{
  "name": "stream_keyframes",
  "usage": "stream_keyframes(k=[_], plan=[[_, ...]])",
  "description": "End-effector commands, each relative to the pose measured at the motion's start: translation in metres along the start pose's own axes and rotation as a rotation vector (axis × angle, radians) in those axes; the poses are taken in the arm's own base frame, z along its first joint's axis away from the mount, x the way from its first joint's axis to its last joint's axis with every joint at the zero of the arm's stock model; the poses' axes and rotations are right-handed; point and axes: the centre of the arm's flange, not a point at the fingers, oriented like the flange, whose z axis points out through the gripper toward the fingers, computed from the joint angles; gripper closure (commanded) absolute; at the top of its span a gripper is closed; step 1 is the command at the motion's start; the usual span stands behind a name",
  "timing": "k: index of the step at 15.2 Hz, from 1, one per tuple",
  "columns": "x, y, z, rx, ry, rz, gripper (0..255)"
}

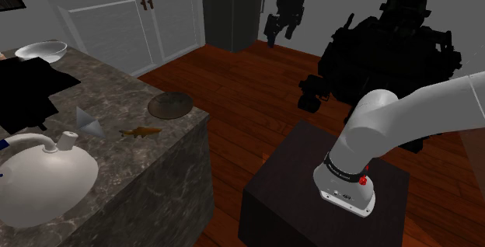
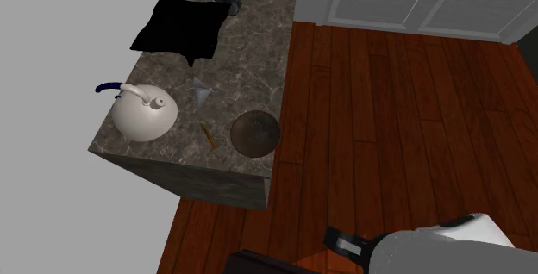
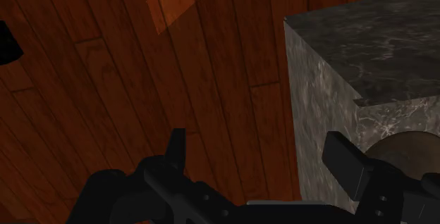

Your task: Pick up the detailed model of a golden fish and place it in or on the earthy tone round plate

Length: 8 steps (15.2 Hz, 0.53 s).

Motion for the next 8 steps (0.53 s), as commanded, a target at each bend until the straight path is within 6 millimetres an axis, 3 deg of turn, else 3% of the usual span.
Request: stream_keyframes(k=[1,8], plan=[[0.000,0.000,0.000,0.000,0.000,0.000,0],[0.059,-0.057,0.039,0.045,-0.027,-0.144,0]])
